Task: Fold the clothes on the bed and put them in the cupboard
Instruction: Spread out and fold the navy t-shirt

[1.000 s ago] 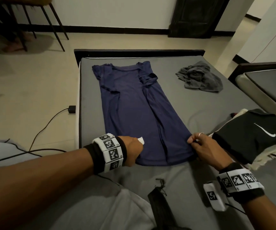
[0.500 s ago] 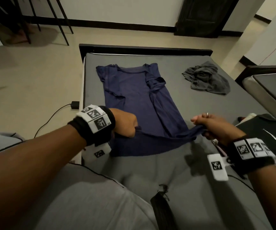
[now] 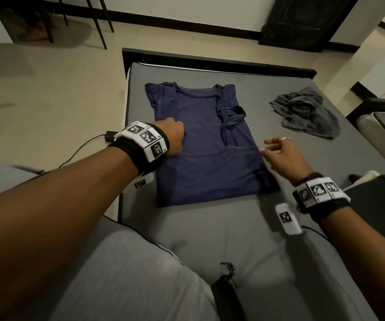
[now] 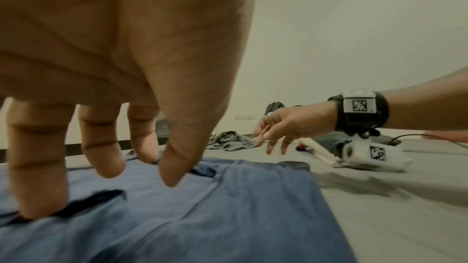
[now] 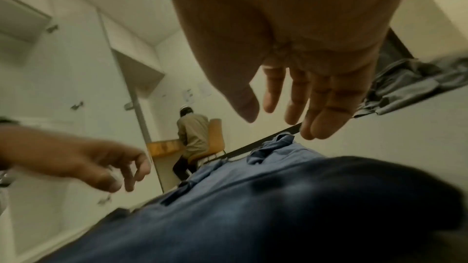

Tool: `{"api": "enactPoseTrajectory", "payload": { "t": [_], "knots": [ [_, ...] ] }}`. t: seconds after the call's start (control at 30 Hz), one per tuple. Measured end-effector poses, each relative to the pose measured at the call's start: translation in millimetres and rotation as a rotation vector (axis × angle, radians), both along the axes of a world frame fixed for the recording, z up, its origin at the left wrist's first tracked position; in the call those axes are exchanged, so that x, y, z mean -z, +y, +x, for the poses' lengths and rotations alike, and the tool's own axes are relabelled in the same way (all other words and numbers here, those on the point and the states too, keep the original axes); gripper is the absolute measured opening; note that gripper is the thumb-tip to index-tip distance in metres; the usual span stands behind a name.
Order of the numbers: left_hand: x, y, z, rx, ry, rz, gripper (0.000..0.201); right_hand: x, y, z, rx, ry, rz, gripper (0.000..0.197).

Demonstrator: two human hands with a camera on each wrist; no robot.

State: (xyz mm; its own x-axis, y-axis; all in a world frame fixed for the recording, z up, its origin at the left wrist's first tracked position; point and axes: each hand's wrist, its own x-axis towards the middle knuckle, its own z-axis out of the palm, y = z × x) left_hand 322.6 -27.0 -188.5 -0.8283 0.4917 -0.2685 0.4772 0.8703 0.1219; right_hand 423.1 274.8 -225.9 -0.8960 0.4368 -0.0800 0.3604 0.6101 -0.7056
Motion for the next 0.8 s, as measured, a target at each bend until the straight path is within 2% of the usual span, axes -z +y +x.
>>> {"api": "enactPoseTrajectory", "payload": {
  "t": [0.1, 0.2, 0.3, 0.37, 0.43, 0.53, 0.6, 0.7, 0.8],
  "knots": [
    [-1.9, 14.8, 34.4, 0.121, -0.061, 0.023, 0.061, 4.6, -8.2, 26.4, -0.355, -0.001, 0.228, 0.032],
    [15.3, 27.7, 69.3, 0.184, -0.111, -0.15, 0.093, 14.1, -13.5, 43.0, -0.729, -0.073, 0.405, 0.06],
    [41.3, 33.5, 92.0, 0.147, -0.177, -0.401, 0.137, 26.8, -15.9, 43.8, -0.817, -0.273, 0.529, 0.093],
    [50.4, 33.9, 96.1, 0.096, -0.214, -0.419, 0.145, 29.8, -20.6, 40.0, -0.792, -0.333, 0.582, 0.099],
    [52.5, 32.5, 97.0, 0.077, -0.224, -0.395, 0.135, 30.6, -26.9, 35.3, -0.758, -0.346, 0.639, 0.094],
    [51.9, 30.3, 99.2, 0.056, -0.169, -0.355, 0.092, 31.8, -37.7, 31.3, -0.717, -0.363, 0.699, 0.08],
    [45.6, 29.8, 103.4, 0.118, -0.092, -0.382, 0.067, 31.2, -44.0, 30.8, -0.711, -0.383, 0.729, 0.073],
    [30.6, 29.3, 107.2, 0.232, -0.062, -0.431, 0.057, 20.5, -47.1, 34.2, -0.7, -0.329, 0.731, 0.06],
    [22.8, 25.7, 101.6, 0.24, -0.112, -0.327, 0.046, 7.2, -41.9, 39.1, -0.699, -0.222, 0.731, 0.04]
  ]
}}
